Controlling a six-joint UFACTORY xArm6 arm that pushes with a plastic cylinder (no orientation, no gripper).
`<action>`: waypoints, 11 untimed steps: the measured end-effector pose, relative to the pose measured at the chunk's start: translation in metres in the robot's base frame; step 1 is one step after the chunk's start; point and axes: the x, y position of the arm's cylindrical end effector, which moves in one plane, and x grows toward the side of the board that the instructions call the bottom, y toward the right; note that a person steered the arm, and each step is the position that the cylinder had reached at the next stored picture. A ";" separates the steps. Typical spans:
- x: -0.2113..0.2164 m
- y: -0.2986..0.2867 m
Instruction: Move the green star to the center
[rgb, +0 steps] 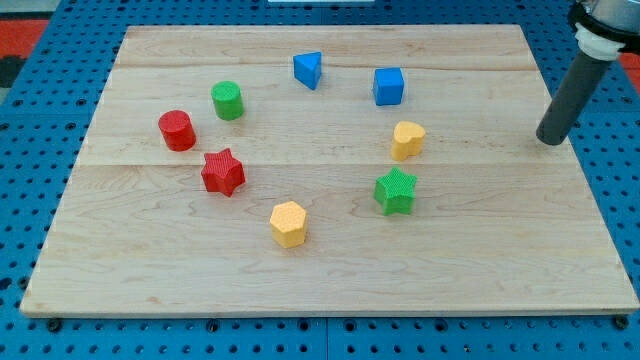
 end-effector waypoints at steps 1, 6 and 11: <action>0.004 0.025; 0.025 -0.113; 0.074 -0.221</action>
